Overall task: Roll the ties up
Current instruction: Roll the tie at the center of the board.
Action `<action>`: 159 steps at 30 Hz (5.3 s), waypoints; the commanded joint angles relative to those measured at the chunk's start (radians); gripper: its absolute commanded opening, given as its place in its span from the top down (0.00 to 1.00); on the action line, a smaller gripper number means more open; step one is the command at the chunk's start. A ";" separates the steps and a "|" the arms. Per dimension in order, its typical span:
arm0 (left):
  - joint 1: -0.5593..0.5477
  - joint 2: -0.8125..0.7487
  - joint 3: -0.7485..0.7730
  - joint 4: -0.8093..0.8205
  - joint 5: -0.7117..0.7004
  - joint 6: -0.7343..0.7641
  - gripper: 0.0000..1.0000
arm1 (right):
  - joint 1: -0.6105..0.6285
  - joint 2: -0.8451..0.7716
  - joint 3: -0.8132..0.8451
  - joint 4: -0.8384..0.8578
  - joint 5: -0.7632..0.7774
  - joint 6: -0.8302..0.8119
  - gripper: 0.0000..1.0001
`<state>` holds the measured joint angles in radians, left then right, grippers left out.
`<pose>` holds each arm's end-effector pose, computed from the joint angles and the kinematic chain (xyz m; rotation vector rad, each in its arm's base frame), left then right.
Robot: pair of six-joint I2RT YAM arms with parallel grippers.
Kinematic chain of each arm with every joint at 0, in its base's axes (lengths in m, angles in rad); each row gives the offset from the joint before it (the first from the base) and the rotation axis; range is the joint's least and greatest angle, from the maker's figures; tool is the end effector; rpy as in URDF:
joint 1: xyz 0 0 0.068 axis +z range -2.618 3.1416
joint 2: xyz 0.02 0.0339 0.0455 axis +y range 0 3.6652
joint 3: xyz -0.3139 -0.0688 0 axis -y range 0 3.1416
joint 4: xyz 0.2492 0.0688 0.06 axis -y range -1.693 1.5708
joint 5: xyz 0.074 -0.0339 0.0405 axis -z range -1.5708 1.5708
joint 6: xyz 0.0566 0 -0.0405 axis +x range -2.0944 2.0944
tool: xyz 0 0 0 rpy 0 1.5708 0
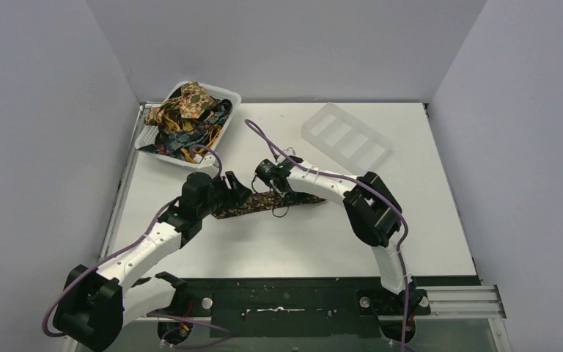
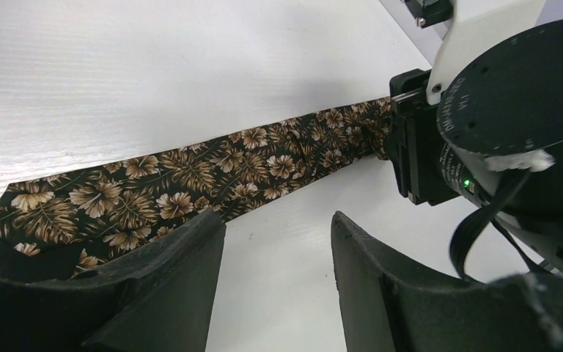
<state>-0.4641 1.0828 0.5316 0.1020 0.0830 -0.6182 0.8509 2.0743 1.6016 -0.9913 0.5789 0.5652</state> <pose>0.2072 -0.1089 0.2547 -0.1072 2.1020 -0.7556 0.3091 0.3056 0.2077 -0.3344 2.6201 -0.5057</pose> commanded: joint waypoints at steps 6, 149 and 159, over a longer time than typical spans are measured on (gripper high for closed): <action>0.010 -0.031 0.020 -0.002 -0.009 -0.002 0.47 | 0.014 0.059 0.083 -0.064 0.142 0.019 0.72; -0.025 0.016 -0.025 0.076 0.202 -0.004 0.45 | -0.281 -0.416 -0.737 0.741 -1.212 -1.298 0.52; -0.025 0.049 -0.014 0.119 0.254 0.005 0.45 | -0.291 -0.480 -0.682 0.736 -1.175 -1.238 0.10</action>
<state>-0.4953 1.1133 0.4961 0.1596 0.2844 -0.6239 0.5644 1.6745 0.8810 -0.2779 -0.6090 -0.7124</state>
